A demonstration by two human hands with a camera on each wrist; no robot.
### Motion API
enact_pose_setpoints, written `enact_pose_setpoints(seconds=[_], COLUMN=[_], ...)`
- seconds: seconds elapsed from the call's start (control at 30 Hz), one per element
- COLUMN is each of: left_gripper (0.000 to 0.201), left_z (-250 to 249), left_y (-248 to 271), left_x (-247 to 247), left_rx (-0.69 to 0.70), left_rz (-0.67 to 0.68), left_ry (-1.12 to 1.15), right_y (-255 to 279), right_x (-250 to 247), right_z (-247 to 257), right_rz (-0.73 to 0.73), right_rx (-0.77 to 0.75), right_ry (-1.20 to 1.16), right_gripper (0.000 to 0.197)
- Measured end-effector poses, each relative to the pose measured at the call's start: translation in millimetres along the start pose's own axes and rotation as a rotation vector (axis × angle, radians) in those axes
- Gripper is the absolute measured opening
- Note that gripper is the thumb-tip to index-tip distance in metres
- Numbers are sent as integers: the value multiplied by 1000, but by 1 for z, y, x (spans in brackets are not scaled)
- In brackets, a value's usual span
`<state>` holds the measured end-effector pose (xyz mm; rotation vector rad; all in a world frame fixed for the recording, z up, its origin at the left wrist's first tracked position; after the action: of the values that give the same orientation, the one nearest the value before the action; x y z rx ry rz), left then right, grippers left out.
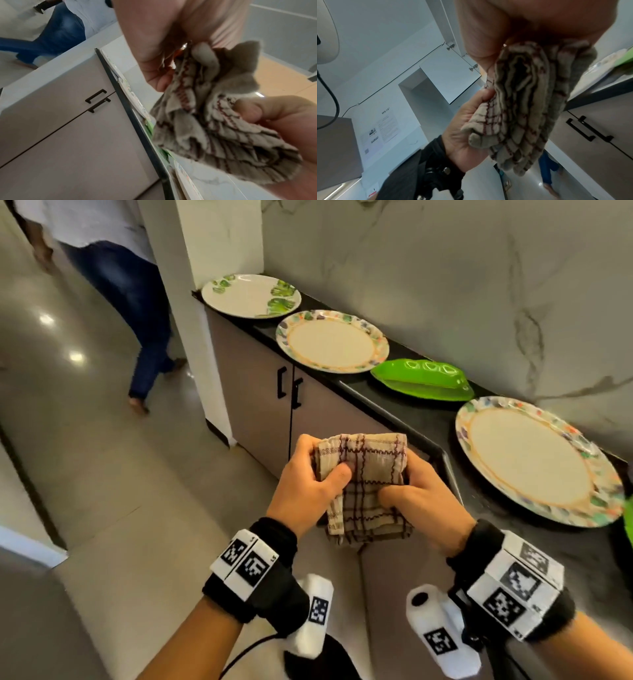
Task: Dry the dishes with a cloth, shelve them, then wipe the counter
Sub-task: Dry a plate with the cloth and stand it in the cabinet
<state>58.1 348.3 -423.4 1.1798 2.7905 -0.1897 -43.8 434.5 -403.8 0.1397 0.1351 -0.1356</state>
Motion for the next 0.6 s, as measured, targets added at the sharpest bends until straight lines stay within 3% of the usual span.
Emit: enact_pose_setpoints(seconds=[0.13,0.33,0.4,0.47,0.53,0.6], left_gripper=[32,57,58,57,53,43], left_z=[5,2,0,3,7,13], left_y=[-64,-150,-173,-198,-220,-250], left_x=[-29,-65,-88,-116,-139,-162], left_rx=[42,27,37,35,29,41], left_rz=[14,127,77,36,41,67], left_ry=[-24,-4,-36,-70,-60,-57], right_y=[-68,-165,-195,-227,-259,-292], right_x=[-23,-61,-57,-43,-38,-43], right_z=[0,22,34,41,42,48], right_rz=[-53,-140,-69,33,34,-45], right_rx=[-12,-25,-47,-43,-31,-49], right_ry=[-52,-178,-185,-181,-179,-148], right_gripper=[60,52,45,63,73,55])
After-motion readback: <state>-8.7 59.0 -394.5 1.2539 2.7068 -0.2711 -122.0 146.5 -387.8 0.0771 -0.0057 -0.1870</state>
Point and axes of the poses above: each hand's wrist, its own y-axis away from the middle knuckle, its own x-axis out of the palm, z = x × y, the point moved 9 cm from there along -y, towards the middle knuckle, and after that the axes turned 11 degrees about z, right-handed, at the moved point
